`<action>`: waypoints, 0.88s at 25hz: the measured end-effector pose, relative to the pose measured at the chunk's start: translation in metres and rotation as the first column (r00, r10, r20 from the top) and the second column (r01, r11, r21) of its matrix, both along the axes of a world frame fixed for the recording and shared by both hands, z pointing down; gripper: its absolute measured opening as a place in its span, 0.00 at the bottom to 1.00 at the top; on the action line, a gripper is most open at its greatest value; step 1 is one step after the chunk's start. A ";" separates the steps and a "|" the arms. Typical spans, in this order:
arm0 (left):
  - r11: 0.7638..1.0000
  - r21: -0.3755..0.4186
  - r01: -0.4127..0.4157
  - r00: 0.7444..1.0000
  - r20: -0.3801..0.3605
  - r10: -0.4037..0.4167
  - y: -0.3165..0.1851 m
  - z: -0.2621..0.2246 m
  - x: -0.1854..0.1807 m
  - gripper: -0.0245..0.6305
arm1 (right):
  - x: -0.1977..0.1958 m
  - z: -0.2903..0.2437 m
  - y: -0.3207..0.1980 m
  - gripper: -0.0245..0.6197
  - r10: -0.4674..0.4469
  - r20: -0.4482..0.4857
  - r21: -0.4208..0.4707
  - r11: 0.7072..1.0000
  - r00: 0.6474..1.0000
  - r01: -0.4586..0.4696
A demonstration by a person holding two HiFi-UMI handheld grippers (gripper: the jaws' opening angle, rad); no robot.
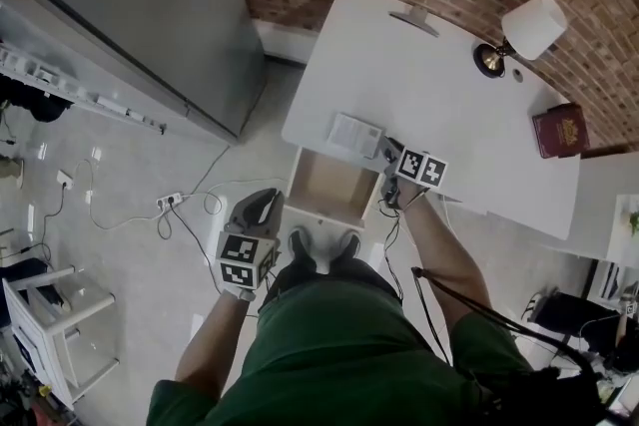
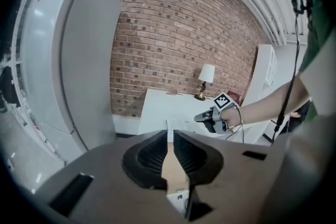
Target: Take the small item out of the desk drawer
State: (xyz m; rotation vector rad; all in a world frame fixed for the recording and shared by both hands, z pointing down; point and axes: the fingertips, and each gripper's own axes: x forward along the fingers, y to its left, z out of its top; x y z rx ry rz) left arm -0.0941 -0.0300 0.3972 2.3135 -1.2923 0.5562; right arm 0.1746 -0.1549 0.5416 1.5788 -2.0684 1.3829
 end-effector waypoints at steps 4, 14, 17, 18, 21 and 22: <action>1.000 0.005 -0.015 1.000 -0.009 0.015 -0.004 -0.004 0.007 0.09 | 0.000 -0.020 0.004 0.12 -0.083 -0.098 0.050 0.995 0.992 0.088; 0.994 0.106 0.000 0.999 -0.038 0.004 -0.038 -0.047 0.008 0.09 | -0.025 -0.143 0.007 0.05 -0.185 -0.302 0.312 0.908 0.935 0.280; 0.987 0.160 -0.005 0.998 -0.063 0.016 -0.043 -0.073 0.016 0.09 | -0.040 -0.198 0.014 0.04 -0.186 -0.350 0.423 0.843 0.918 0.332; 0.983 0.181 -0.010 0.997 -0.071 0.023 -0.046 -0.082 0.019 0.09 | -0.044 -0.215 0.017 0.04 -0.181 -0.368 0.457 0.819 0.912 0.347; 0.969 0.245 -0.025 0.994 -0.094 0.050 -0.051 -0.111 0.030 0.09 | -0.051 -0.262 0.025 0.04 -0.154 -0.404 0.536 0.759 0.902 0.369; 0.964 0.263 -0.030 0.993 -0.101 0.058 -0.051 -0.119 0.033 0.09 | -0.053 -0.275 0.029 0.04 -0.144 -0.410 0.556 0.743 0.901 0.372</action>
